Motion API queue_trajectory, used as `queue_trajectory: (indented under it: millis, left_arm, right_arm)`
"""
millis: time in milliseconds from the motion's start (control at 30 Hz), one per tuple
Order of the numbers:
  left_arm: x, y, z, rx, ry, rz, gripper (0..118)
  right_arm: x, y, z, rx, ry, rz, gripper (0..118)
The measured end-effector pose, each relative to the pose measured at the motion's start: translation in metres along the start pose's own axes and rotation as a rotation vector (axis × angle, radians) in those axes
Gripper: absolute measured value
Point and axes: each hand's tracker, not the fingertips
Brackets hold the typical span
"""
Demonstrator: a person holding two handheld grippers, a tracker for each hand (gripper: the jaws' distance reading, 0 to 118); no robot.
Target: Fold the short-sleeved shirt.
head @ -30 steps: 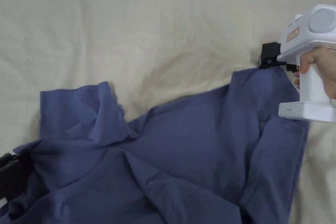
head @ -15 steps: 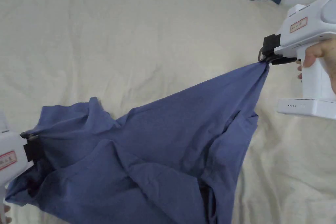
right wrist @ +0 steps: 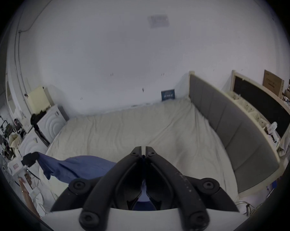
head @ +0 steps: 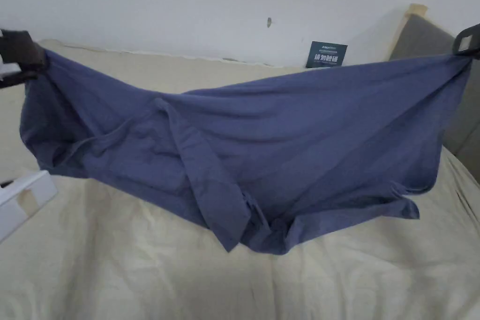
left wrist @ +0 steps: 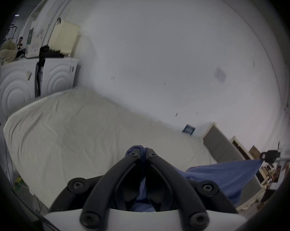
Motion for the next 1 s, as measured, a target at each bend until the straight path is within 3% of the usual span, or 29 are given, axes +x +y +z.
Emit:
queue_trajectory:
  millis: [233, 367, 533, 800, 1000]
  left_arm:
    - [0.02, 0.079, 0.039, 0.13, 0.008, -0.116, 5]
    - [0.029, 0.101, 0.047, 0.13, 0.052, -0.163, 5]
    - [0.024, 0.117, 0.046, 0.135, 0.021, -0.122, 5]
    - [0.037, 0.126, -0.001, 0.079, 0.204, -0.275, 5]
    - [0.058, 0.141, -0.039, 0.052, 0.271, -0.241, 4]
  right_arm:
    - [-0.002, 0.012, 0.07, 0.182, -0.053, 0.0, 4]
    - [0.002, 0.014, 0.08, 0.186, 0.01, -0.061, 4]
    - [-0.005, 0.01, 0.065, 0.188, 0.025, -0.04, 4]
    - [-0.029, 0.023, 0.016, 0.115, 0.001, -0.017, 4]
    - [-0.051, 0.053, -0.016, 0.093, -0.043, 0.034, 4]
